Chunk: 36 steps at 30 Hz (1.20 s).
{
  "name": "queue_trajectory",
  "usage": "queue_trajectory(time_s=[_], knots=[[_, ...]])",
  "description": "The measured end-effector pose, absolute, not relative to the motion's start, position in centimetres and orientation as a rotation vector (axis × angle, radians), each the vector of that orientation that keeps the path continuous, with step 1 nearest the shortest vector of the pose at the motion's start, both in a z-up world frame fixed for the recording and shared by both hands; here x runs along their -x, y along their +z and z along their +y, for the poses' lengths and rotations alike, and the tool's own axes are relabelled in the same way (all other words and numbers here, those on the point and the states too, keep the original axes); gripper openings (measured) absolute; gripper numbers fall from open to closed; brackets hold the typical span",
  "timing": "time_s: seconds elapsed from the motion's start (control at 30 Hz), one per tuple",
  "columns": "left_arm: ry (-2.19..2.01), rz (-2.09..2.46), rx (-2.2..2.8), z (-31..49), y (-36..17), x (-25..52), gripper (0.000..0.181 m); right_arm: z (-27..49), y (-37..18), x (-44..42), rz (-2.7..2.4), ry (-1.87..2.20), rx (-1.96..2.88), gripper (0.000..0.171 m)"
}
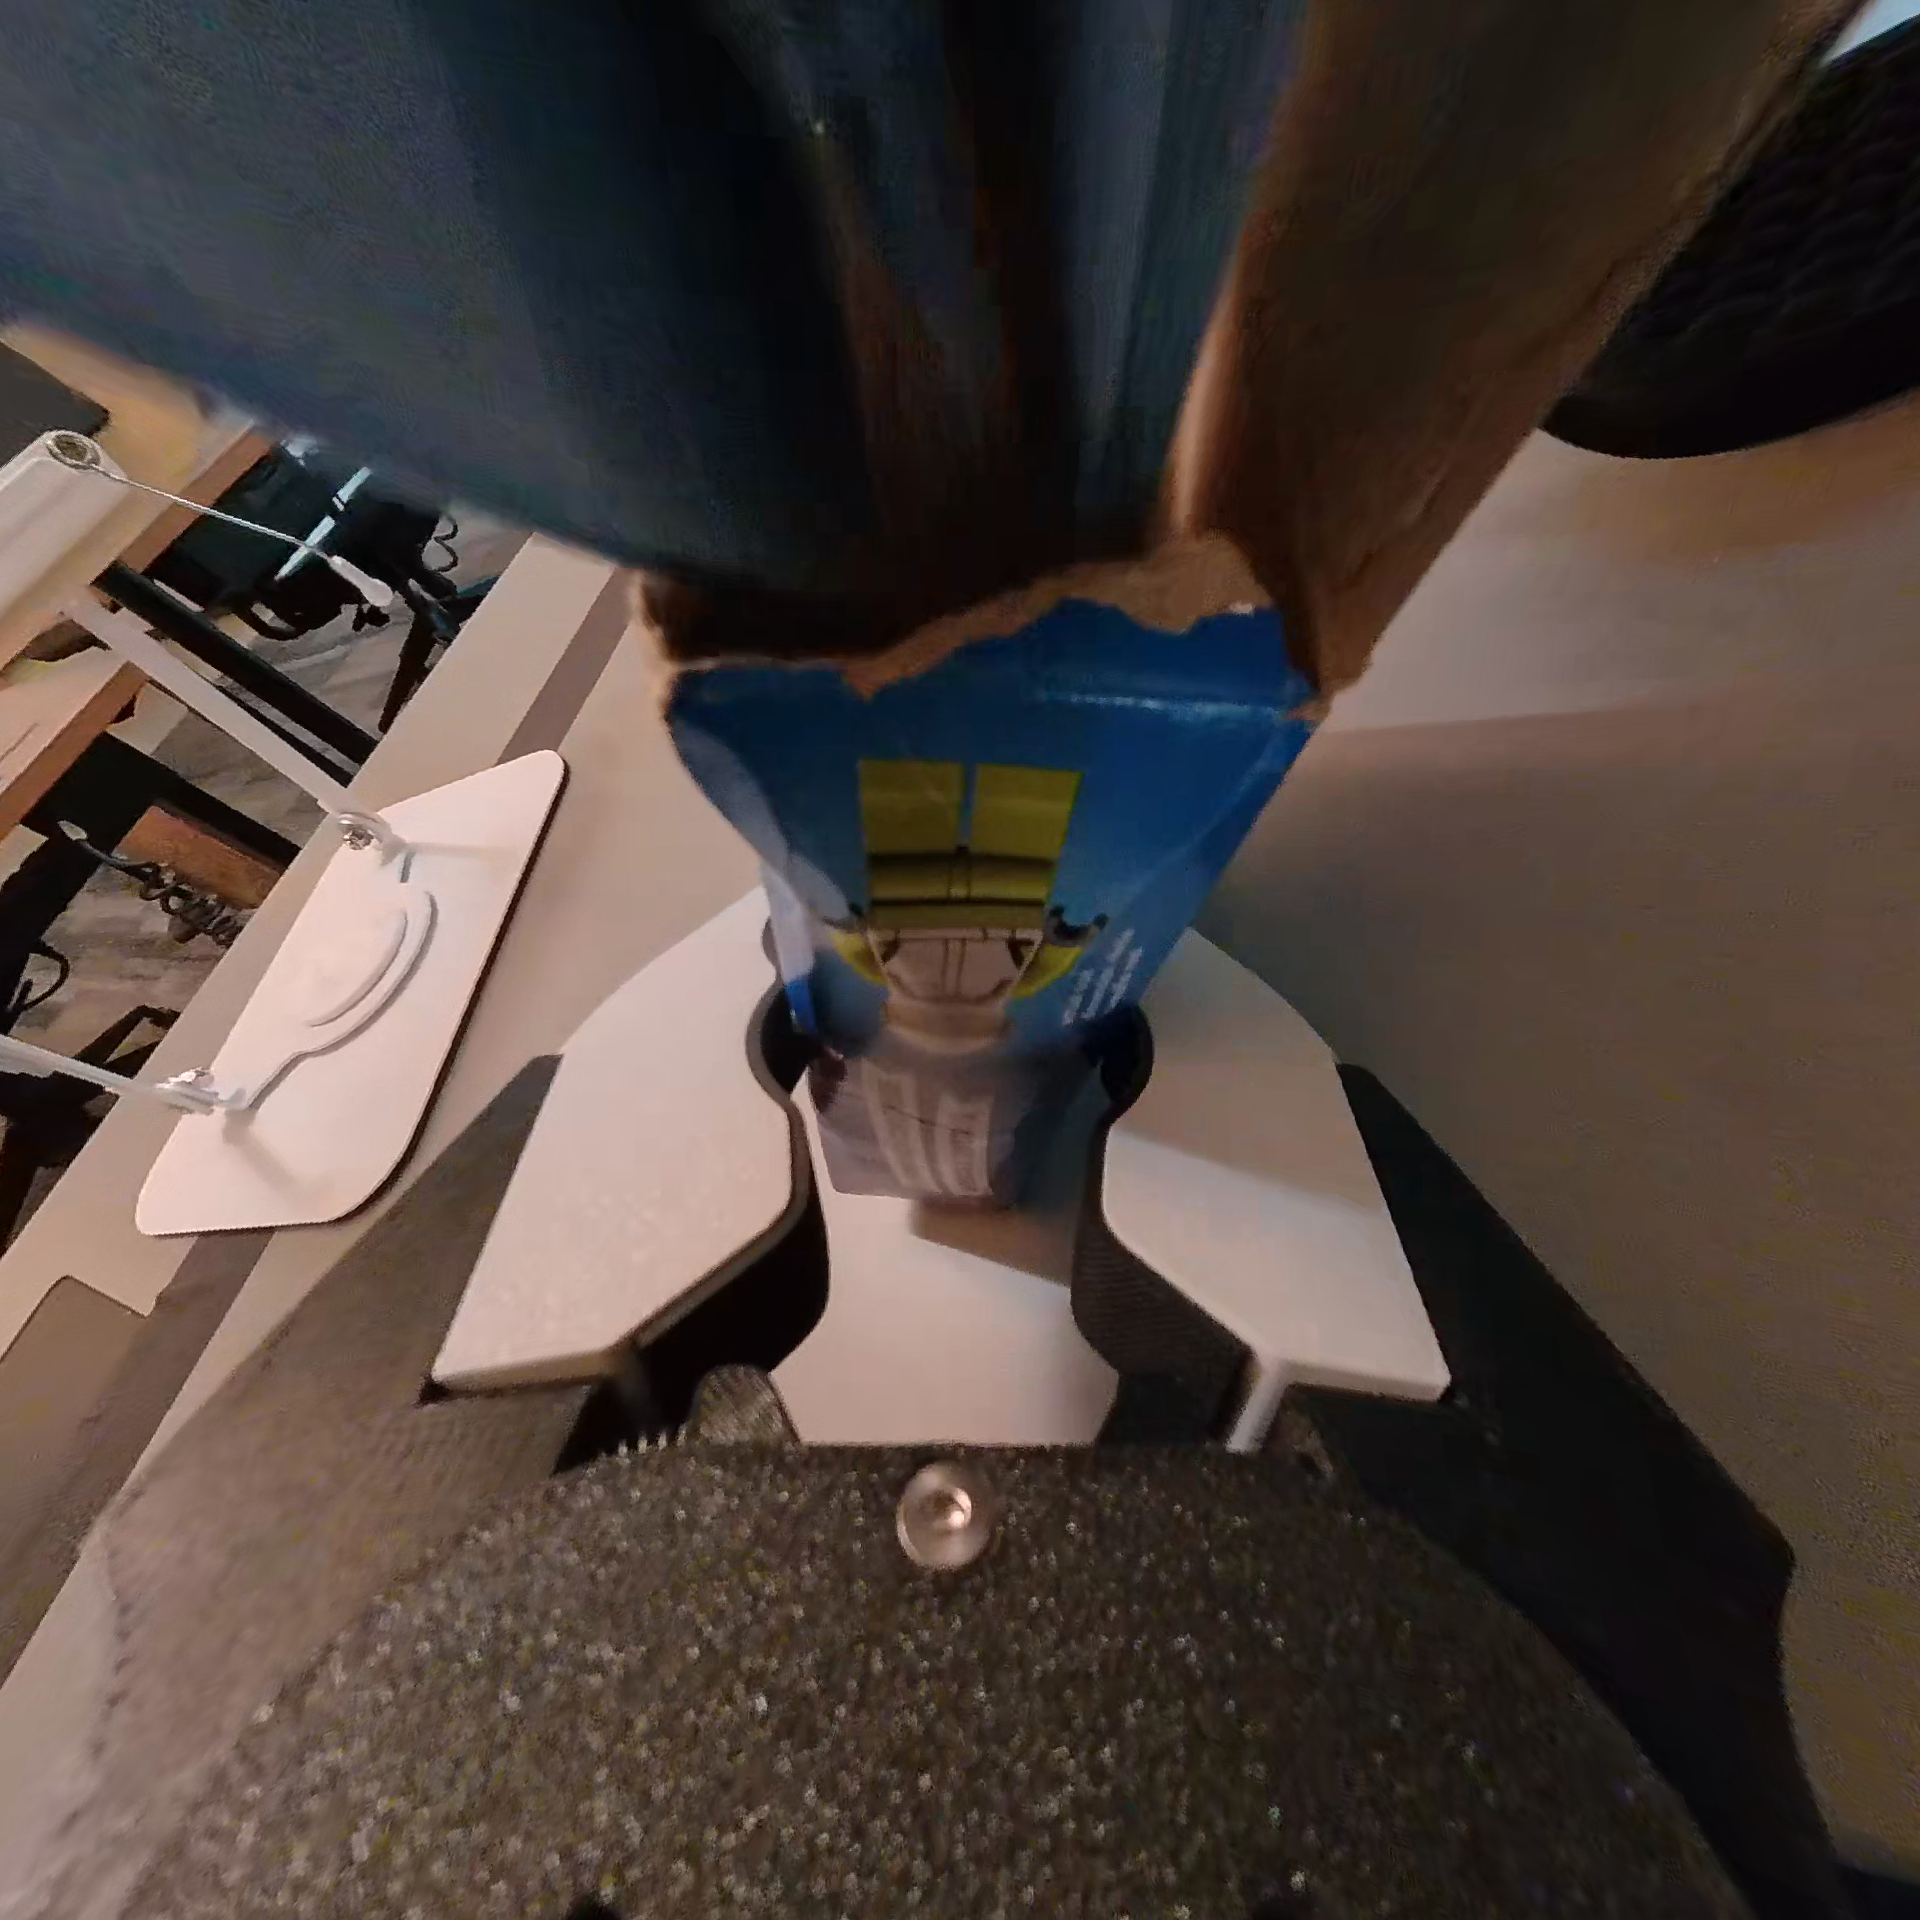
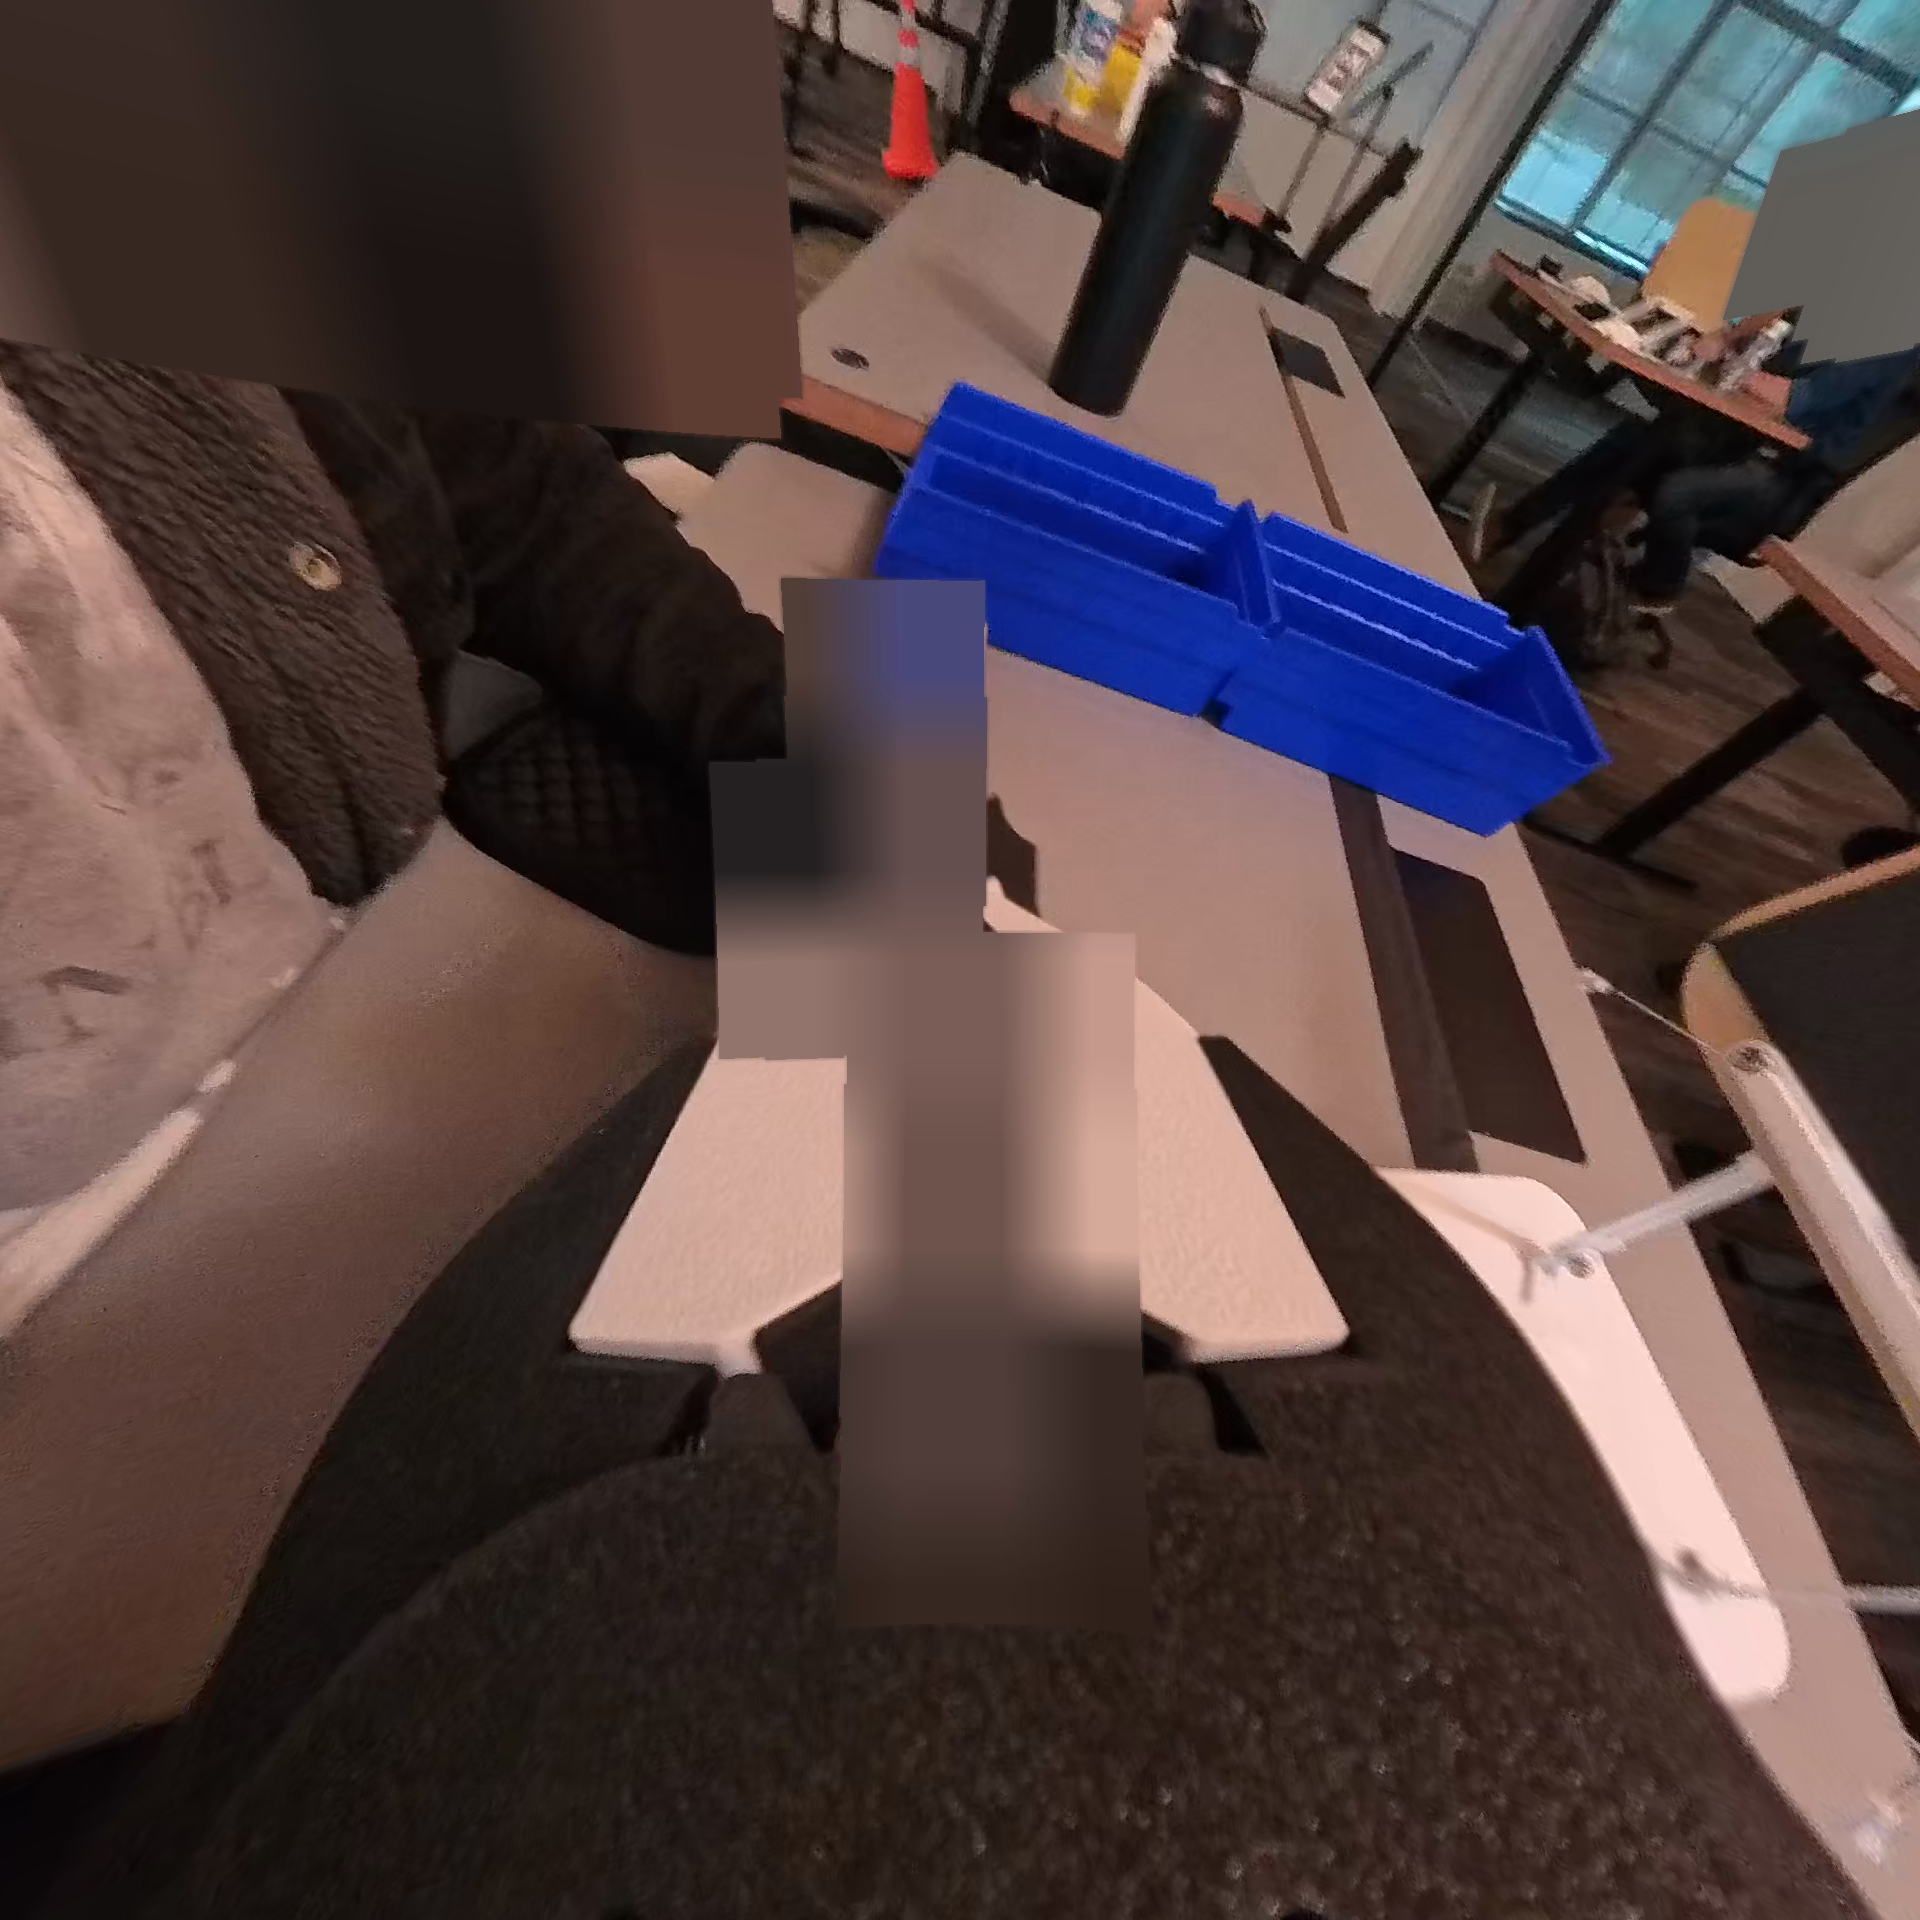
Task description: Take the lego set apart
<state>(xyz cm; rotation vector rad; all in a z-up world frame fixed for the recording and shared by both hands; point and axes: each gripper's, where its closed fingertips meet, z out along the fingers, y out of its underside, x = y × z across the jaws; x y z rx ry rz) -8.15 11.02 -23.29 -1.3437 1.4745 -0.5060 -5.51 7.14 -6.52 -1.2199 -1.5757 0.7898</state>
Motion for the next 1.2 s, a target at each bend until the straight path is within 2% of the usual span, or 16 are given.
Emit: queue_trajectory(time_s=[0.5, 0.83, 1.2], knots=[[-0.588, 1.430, 1.381, 11.1, -23.0, 8.3, 0.056, 8.0, -5.2, 4.1, -1.477, 0.496, 1.077, 0.002], [-0.690, 1.400, 1.425, 11.0, -22.8, 8.3, 0.057, 6.8, -7.3, 5.8, -1.689, 0.529, 0.972, 0.002], [-0.606, 1.443, 1.354, 10.4, -23.0, 8.2, 0.056, 5.3, -9.5, 2.5, -2.000, 0.502, 1.091, 0.000]])
